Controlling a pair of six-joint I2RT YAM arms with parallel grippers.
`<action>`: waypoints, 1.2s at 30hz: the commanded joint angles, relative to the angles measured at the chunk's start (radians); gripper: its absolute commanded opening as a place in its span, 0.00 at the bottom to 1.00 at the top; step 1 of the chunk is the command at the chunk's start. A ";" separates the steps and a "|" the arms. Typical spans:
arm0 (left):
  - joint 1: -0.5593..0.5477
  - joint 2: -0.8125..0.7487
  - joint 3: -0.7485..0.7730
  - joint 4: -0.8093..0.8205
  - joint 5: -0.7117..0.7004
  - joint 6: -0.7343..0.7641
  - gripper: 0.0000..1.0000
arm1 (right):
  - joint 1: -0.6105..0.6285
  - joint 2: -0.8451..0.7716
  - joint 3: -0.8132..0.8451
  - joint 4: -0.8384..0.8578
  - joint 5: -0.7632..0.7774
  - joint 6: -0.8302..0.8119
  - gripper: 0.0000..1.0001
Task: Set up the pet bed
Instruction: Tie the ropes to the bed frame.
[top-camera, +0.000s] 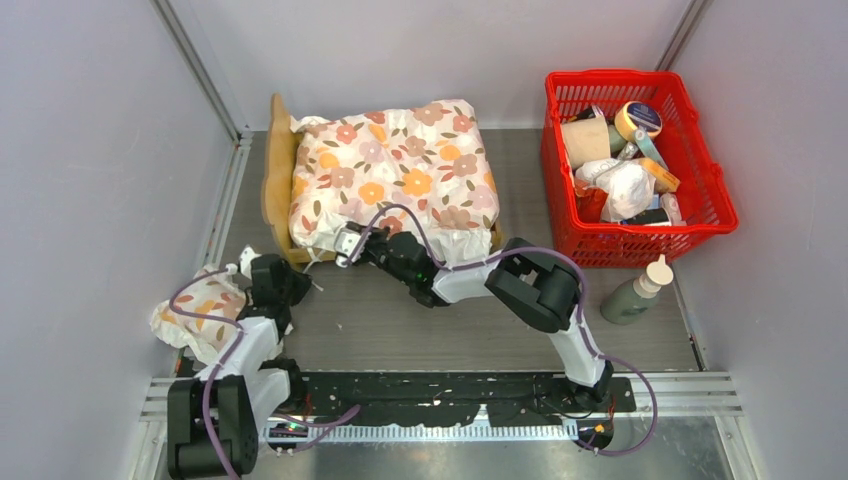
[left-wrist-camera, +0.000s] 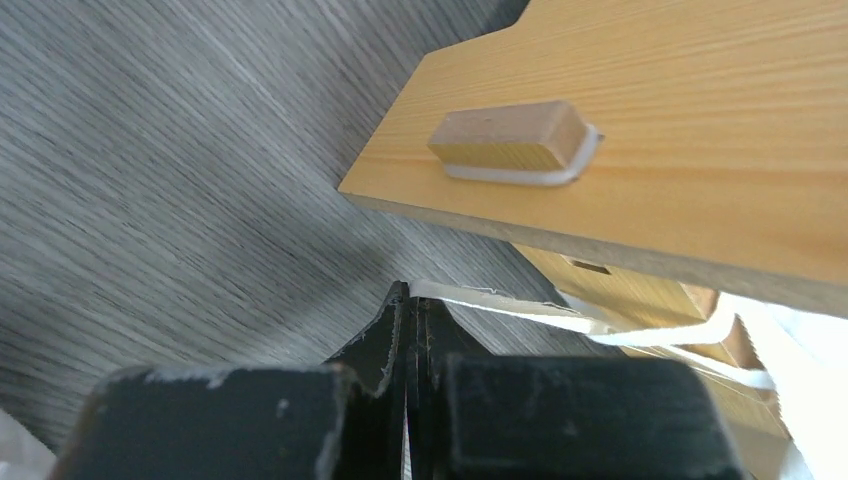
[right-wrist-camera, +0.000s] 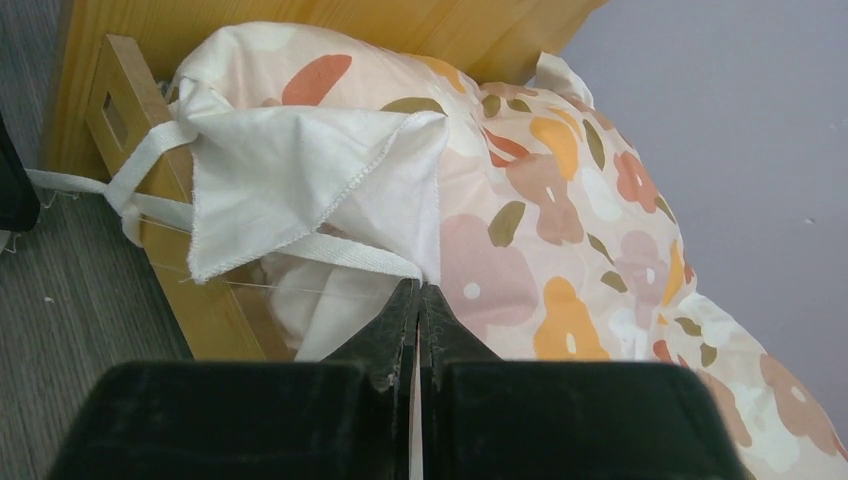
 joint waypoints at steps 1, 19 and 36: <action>0.006 0.057 0.015 0.042 -0.023 -0.024 0.00 | -0.004 -0.088 -0.044 0.134 0.087 0.020 0.05; 0.008 0.050 0.041 0.013 -0.193 -0.053 0.00 | -0.006 -0.145 -0.199 0.229 0.183 0.088 0.05; 0.011 0.090 0.100 -0.039 -0.180 -0.018 0.00 | 0.074 -0.194 -0.211 0.104 0.170 0.164 0.05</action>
